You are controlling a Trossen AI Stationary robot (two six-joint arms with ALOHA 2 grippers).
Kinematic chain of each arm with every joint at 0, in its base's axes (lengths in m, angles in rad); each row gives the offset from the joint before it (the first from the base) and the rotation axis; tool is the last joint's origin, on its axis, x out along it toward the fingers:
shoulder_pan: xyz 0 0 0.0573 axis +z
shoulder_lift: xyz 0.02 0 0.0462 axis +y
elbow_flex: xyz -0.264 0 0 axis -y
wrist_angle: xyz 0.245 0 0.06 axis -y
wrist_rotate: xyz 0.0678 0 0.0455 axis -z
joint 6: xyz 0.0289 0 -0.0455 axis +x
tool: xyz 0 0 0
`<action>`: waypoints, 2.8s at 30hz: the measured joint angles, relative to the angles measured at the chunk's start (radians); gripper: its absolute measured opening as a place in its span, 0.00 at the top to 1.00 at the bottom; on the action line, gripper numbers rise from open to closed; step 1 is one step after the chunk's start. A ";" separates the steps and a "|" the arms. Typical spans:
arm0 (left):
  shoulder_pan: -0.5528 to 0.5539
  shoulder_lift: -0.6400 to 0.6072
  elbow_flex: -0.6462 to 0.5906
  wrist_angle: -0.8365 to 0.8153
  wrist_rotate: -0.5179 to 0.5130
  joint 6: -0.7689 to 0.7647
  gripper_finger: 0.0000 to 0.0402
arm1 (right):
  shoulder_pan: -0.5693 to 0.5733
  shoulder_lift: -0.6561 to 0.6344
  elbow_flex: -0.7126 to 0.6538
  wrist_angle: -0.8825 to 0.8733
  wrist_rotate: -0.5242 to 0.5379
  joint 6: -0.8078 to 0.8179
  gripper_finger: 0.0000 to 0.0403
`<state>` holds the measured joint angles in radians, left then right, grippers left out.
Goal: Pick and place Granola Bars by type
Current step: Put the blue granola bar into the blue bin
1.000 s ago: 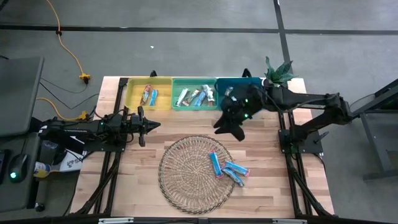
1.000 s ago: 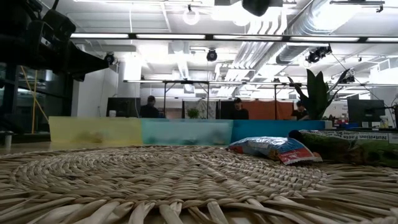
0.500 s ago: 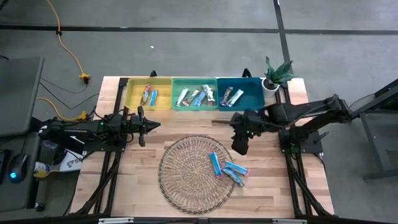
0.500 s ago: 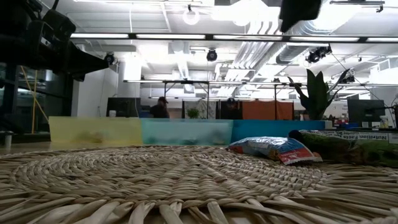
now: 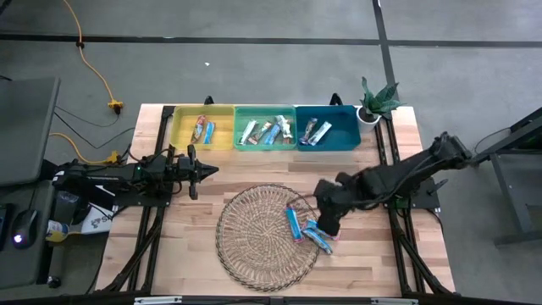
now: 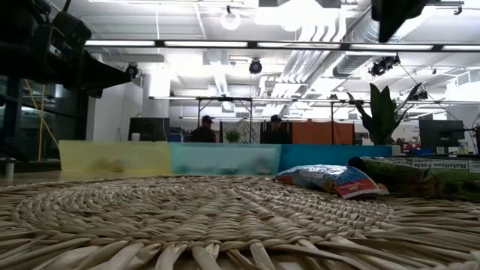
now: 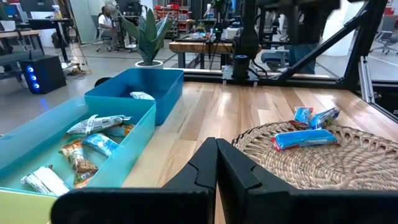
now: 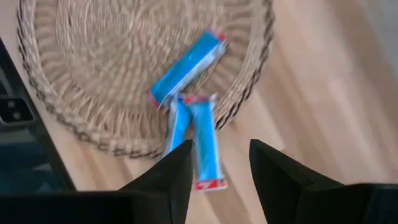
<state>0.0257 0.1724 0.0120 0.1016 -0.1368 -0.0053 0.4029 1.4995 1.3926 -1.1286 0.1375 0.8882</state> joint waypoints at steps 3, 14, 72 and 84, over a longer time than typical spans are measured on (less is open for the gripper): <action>0.000 0.000 0.000 0.000 0.000 0.000 1.00 | 0.051 0.043 0.000 0.004 -0.012 0.063 0.65; 0.000 0.000 0.000 0.000 0.000 0.000 1.00 | 0.193 0.184 0.000 0.134 0.020 0.240 0.63; 0.000 0.000 0.000 0.000 0.001 0.000 1.00 | 0.120 0.511 0.000 0.174 -0.066 0.420 0.57; 0.000 0.000 0.000 0.000 0.001 0.000 1.00 | 0.118 0.511 0.000 0.160 -0.064 0.410 0.78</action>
<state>0.0257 0.1724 0.0120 0.1017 -0.1356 -0.0053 0.5213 2.0106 1.3926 -0.9691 0.0734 1.2981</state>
